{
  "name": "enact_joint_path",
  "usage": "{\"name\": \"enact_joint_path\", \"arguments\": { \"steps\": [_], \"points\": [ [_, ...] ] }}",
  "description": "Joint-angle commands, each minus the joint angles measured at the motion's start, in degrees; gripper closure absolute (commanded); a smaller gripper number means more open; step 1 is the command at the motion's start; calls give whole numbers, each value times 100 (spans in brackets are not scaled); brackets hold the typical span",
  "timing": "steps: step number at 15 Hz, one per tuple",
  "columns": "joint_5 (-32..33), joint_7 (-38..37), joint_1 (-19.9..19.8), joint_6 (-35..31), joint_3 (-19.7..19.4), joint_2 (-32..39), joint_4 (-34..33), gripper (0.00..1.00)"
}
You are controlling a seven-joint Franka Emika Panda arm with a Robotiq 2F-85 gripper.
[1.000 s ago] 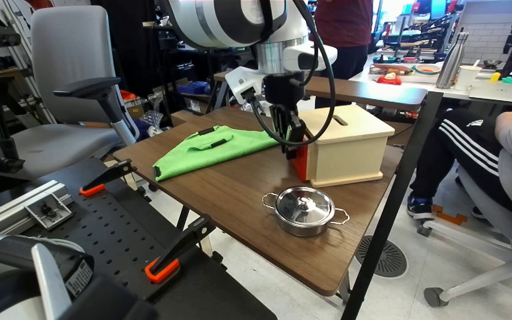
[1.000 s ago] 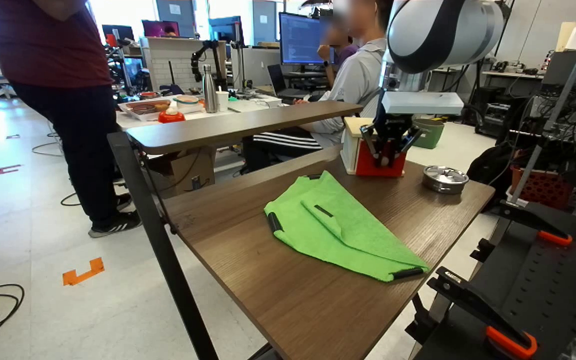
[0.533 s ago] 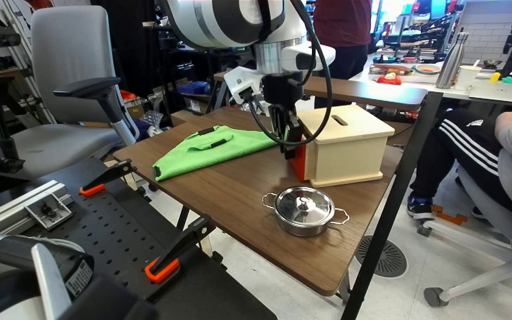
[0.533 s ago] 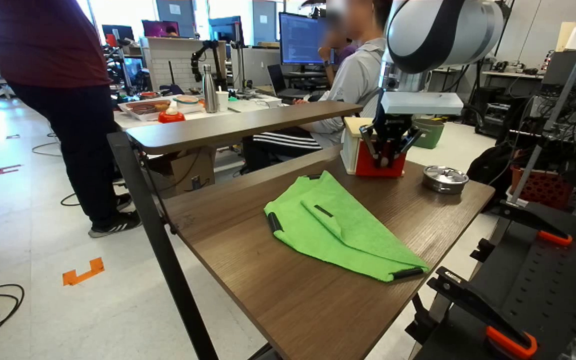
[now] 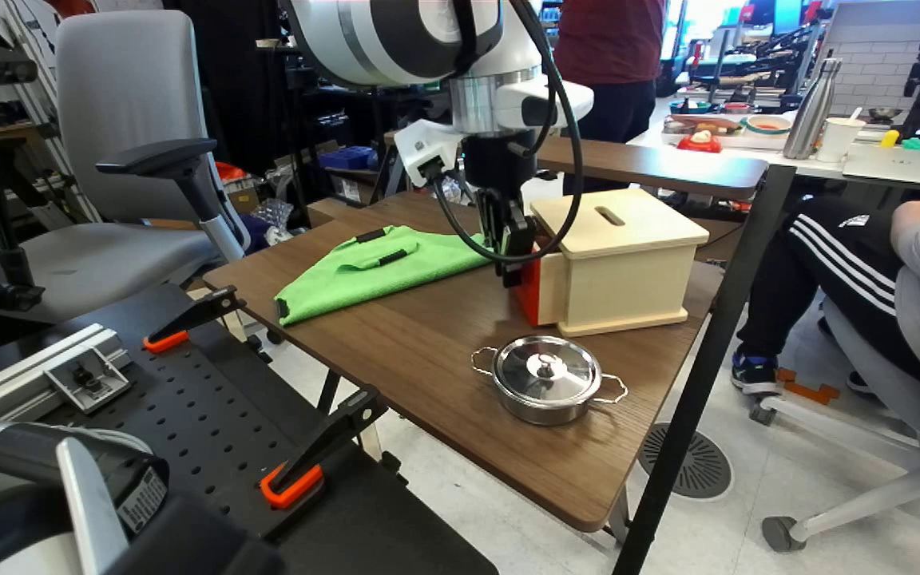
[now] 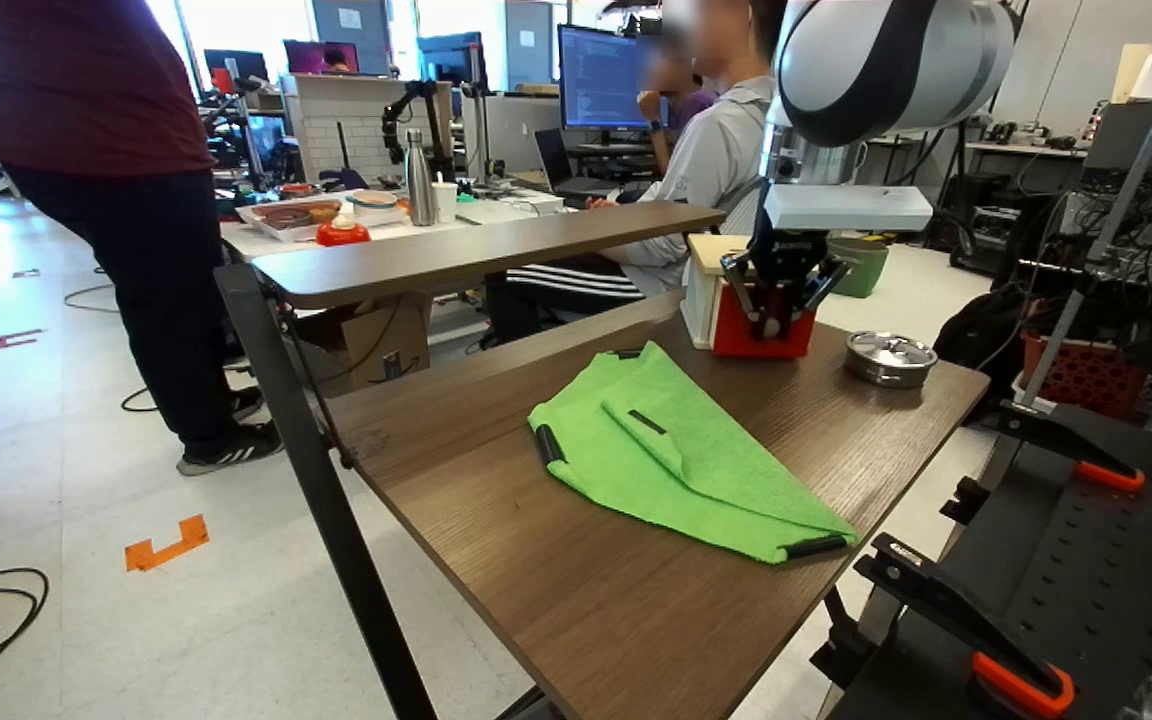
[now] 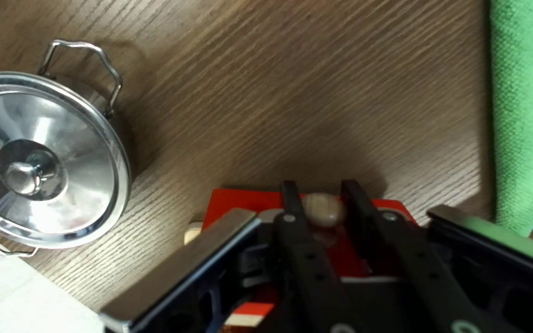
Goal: Open the drawer
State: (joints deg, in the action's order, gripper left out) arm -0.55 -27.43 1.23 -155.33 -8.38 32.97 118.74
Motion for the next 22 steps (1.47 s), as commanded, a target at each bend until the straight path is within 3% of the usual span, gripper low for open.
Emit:
{"name": "enact_joint_path", "arguments": {
  "steps": [1, 22],
  "points": [
    [-204, 81, 127, -137, 32, -79, 292, 93],
    [-201, 149, 229, -236, 142, -336, 820, 93]
  ]
}}
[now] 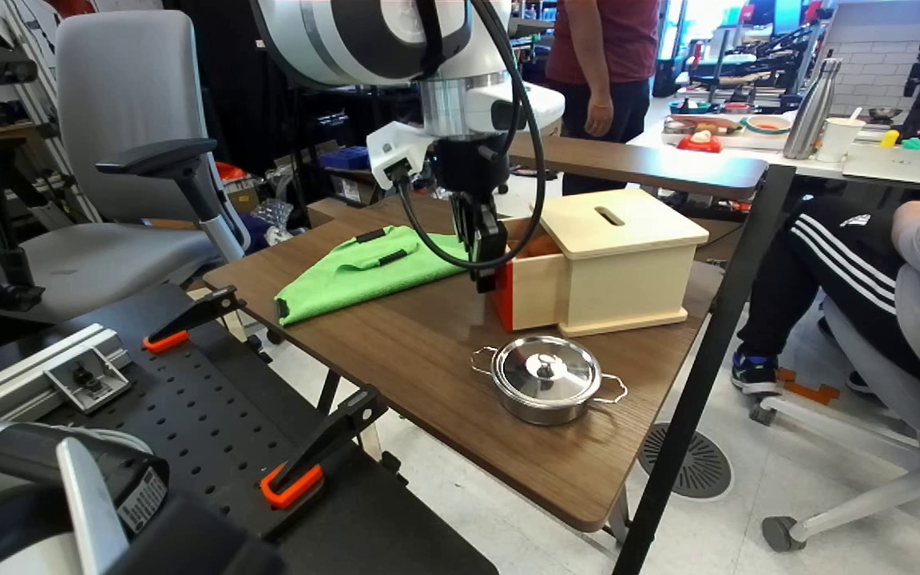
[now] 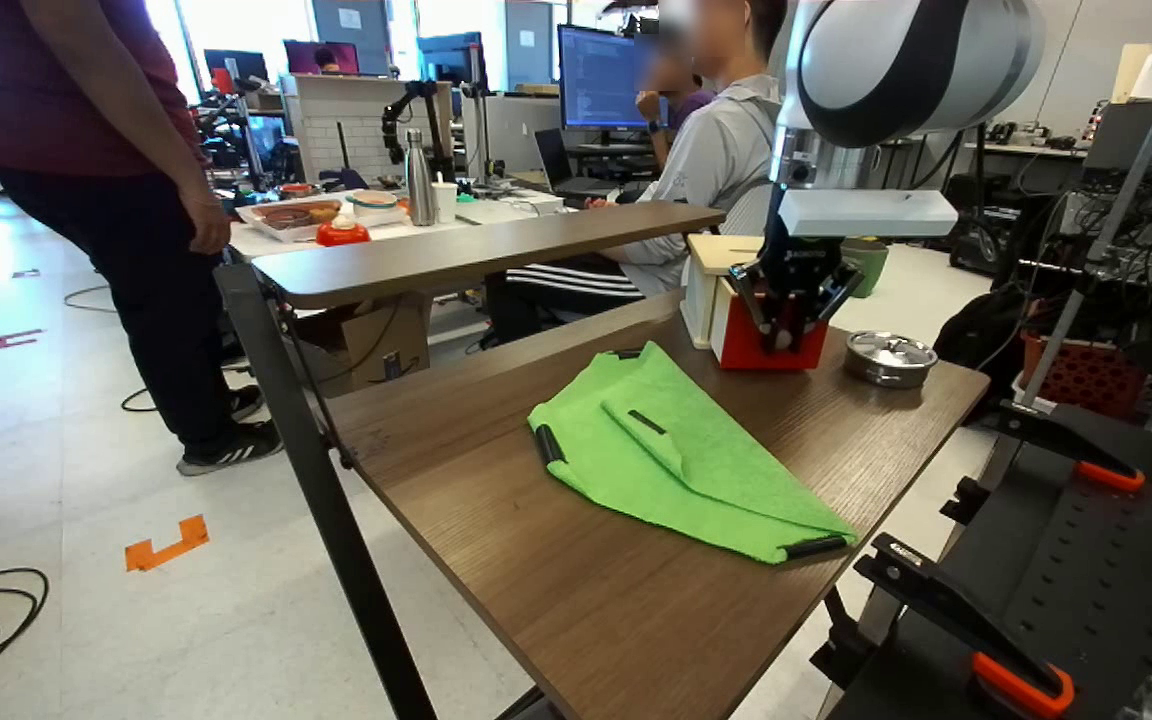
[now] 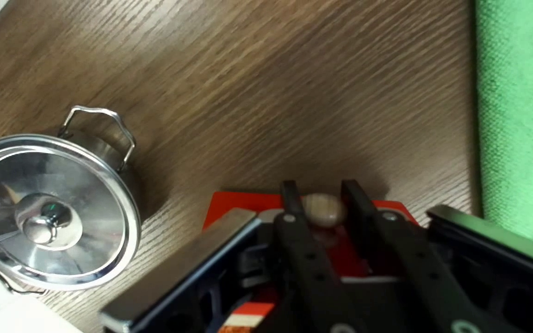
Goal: Open the drawer
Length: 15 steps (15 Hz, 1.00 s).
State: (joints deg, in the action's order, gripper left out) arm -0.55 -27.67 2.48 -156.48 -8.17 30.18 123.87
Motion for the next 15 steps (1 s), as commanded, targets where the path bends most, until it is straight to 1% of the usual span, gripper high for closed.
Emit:
{"name": "enact_joint_path", "arguments": {
  "steps": [1, 10, 11, 12, 13, 15],
  "points": [
    [-203, 176, 109, -130, 125, -75, 337, 93],
    [-230, 200, 91, -21, 152, -68, 333, 93],
    [-221, 199, 96, 23, 146, -65, 323, 67],
    [-233, 242, 72, 86, 172, -67, 313, 47],
    [-281, 292, 44, 131, 251, -50, 343, 42],
    [-330, 325, 46, 185, 353, -10, 410, 27]
  ]
}}
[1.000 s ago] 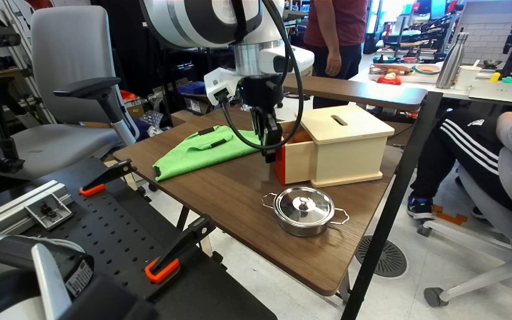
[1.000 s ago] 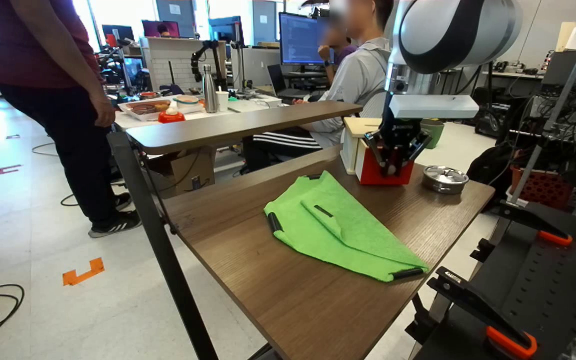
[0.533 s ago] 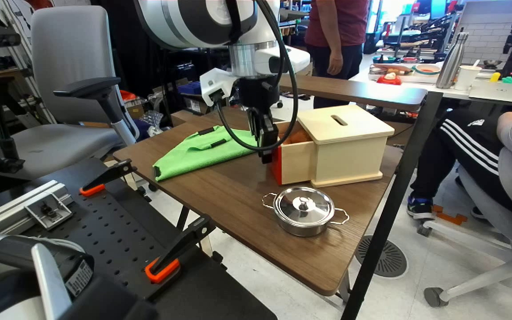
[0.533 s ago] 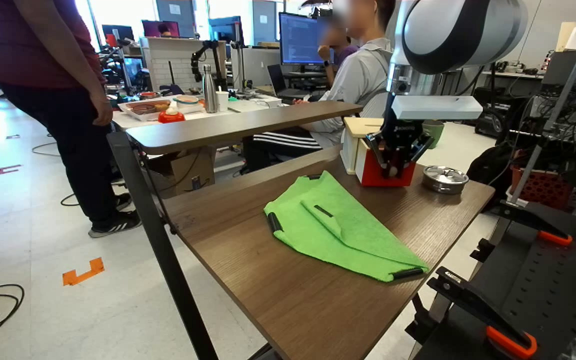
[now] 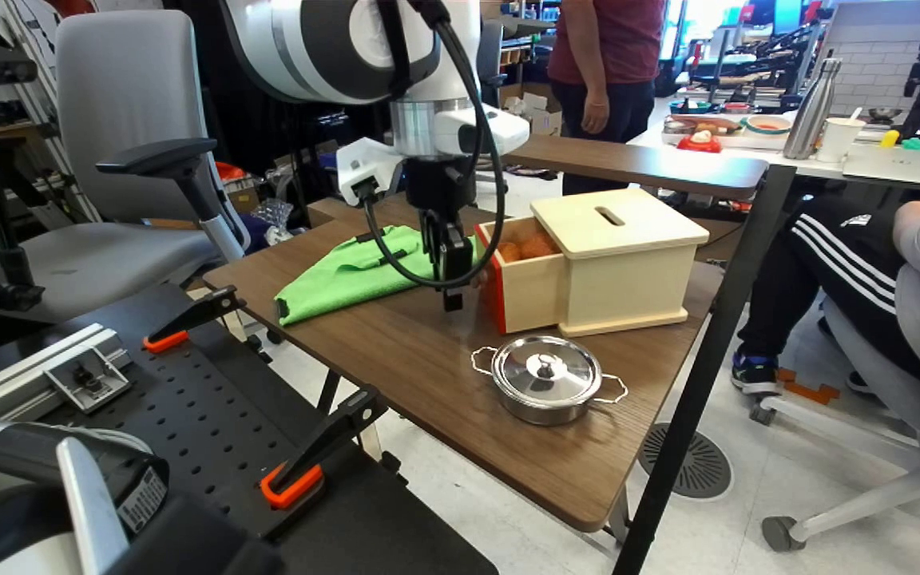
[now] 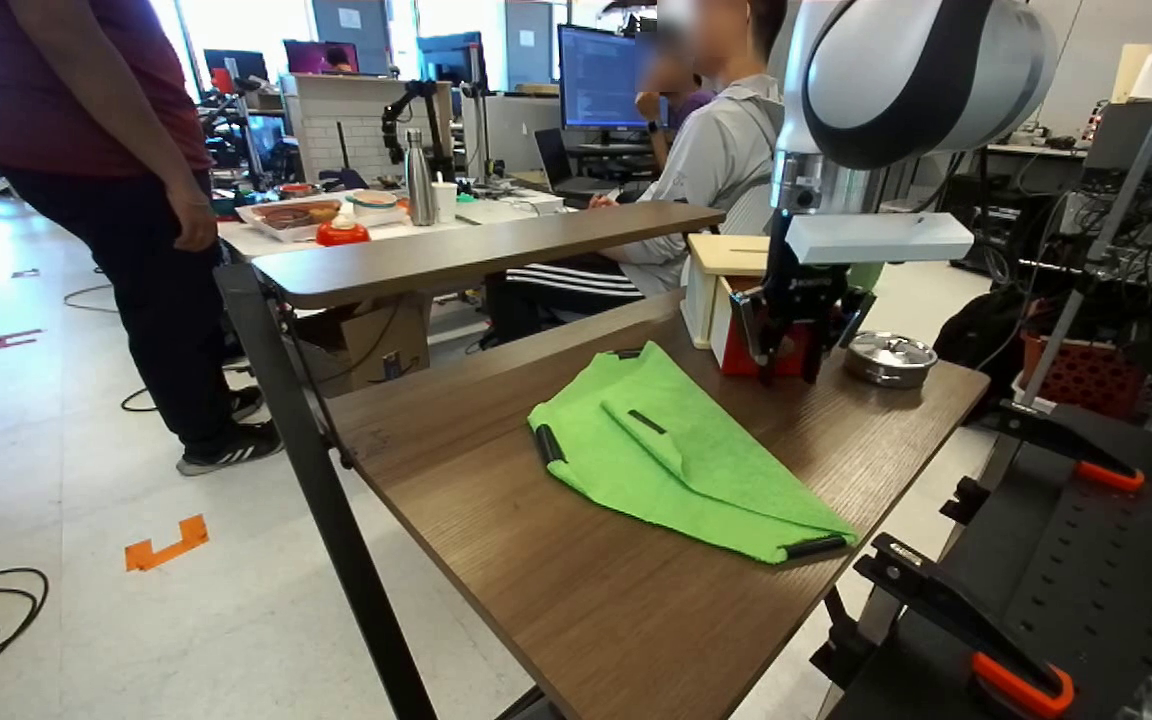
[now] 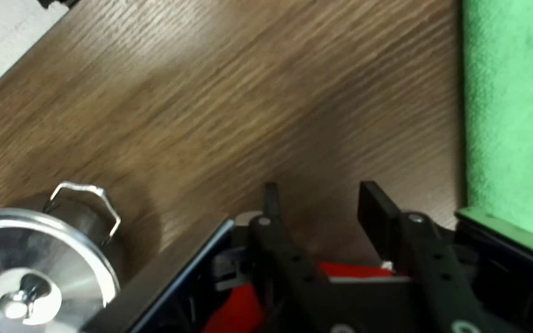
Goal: Open the drawer
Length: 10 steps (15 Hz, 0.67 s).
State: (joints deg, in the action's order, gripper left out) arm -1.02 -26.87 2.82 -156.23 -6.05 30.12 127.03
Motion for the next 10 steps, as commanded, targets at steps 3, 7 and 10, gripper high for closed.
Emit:
{"name": "enact_joint_path", "arguments": {
  "steps": [3, 7, 10],
  "points": [
    [-373, 295, 17, 212, 232, 38, 142, 4],
    [-344, 273, 64, 444, 190, -18, 162, 0],
    [-171, 172, 200, 618, 54, -281, 336, 0]
  ]
}}
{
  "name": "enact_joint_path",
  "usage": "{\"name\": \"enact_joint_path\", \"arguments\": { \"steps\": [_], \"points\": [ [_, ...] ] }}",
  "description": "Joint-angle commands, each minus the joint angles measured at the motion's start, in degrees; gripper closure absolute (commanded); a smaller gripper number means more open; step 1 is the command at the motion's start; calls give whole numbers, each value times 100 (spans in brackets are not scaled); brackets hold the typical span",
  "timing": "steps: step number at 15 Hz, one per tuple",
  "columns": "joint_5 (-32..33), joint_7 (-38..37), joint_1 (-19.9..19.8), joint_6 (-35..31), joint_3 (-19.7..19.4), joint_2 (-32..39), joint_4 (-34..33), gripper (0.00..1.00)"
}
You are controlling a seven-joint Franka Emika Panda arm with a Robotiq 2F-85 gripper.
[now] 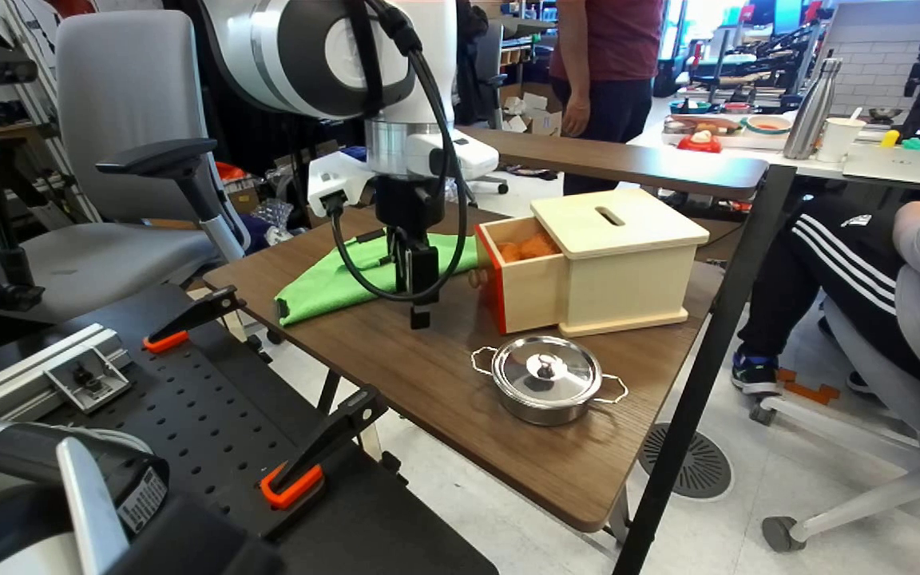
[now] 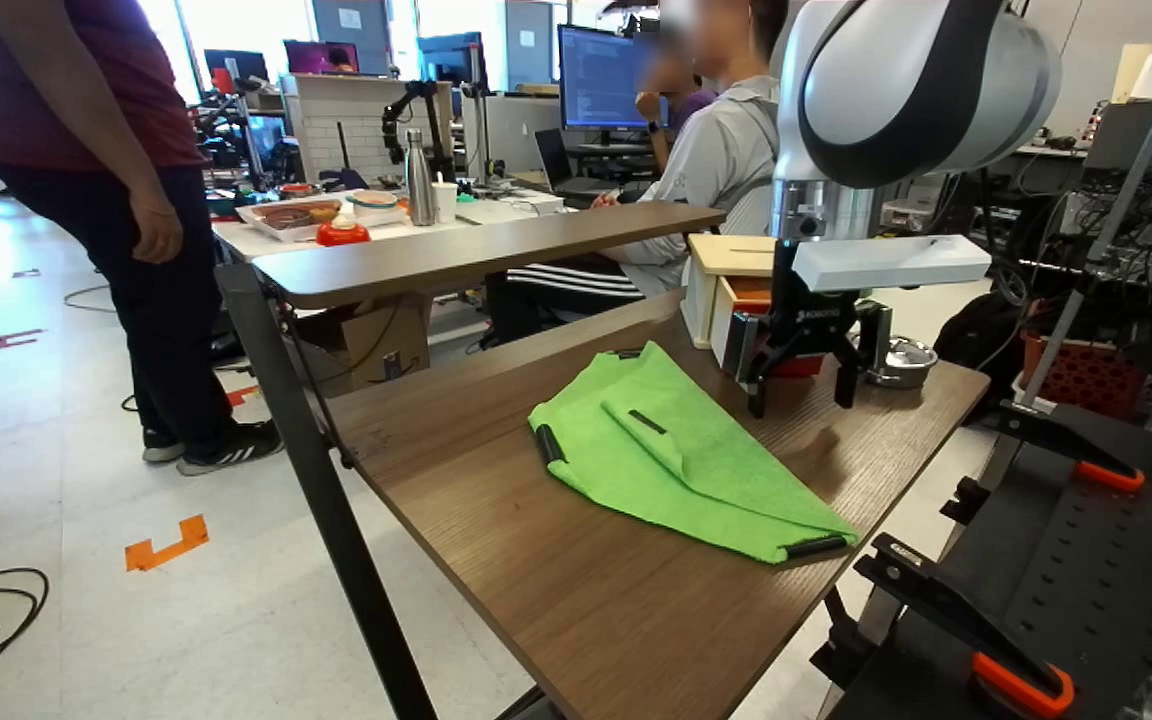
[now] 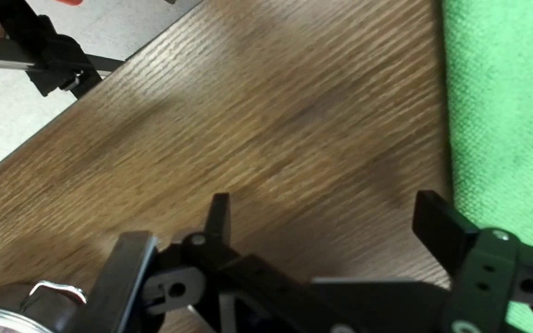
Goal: Open the drawer
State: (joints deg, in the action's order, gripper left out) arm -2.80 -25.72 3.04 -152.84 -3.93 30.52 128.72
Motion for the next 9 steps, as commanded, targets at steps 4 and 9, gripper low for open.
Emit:
{"name": "enact_joint_path", "arguments": {
  "steps": [4, 9],
  "points": [
    [68, 381, 161, 518, -88, -1254, 674, 0],
    [465, 595, 75, 1234, -80, -1538, 444, 0]
  ]
}}
